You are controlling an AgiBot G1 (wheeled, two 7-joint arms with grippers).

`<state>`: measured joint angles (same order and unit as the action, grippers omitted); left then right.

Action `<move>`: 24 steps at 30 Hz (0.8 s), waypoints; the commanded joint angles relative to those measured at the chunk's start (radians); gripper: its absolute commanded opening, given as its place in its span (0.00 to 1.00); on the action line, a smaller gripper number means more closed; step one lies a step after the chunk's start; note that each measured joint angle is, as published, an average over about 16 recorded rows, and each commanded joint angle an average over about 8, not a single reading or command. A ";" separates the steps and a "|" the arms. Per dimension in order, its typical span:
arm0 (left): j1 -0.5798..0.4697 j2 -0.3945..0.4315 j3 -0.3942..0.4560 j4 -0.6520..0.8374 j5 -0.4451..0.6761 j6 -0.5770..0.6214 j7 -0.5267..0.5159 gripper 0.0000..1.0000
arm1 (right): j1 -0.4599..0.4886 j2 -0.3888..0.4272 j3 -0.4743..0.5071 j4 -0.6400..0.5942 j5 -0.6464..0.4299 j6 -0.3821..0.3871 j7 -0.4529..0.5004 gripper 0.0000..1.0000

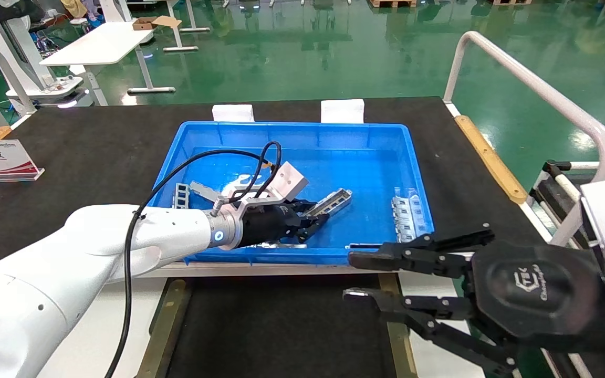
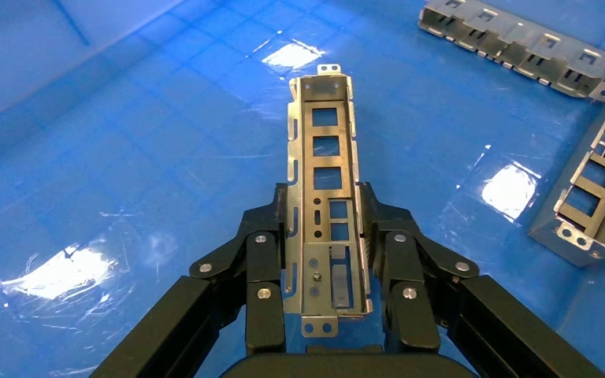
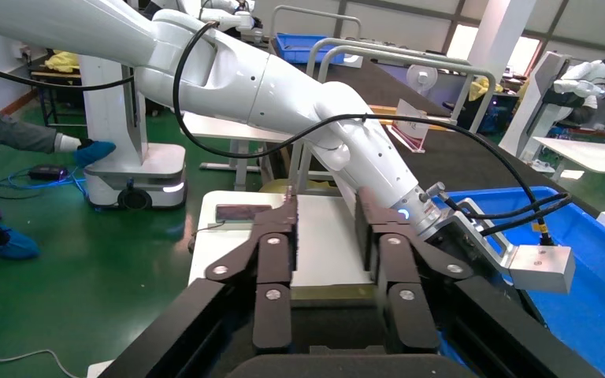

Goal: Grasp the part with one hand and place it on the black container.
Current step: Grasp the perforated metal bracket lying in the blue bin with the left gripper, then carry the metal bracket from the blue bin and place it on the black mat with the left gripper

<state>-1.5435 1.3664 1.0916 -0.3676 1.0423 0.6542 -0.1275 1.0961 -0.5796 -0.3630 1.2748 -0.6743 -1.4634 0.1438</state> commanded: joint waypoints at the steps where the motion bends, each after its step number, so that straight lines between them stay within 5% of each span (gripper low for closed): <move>1: -0.001 0.000 0.010 0.002 -0.010 -0.003 0.000 0.00 | 0.000 0.000 0.000 0.000 0.000 0.000 0.000 0.00; 24: -0.080 -0.029 -0.027 -0.024 -0.223 0.033 0.097 0.00 | 0.000 0.000 0.000 0.000 0.000 0.000 0.000 0.00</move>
<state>-1.6158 1.3217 1.0606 -0.4031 0.8131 0.7435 -0.0201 1.0962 -0.5794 -0.3633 1.2748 -0.6740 -1.4633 0.1436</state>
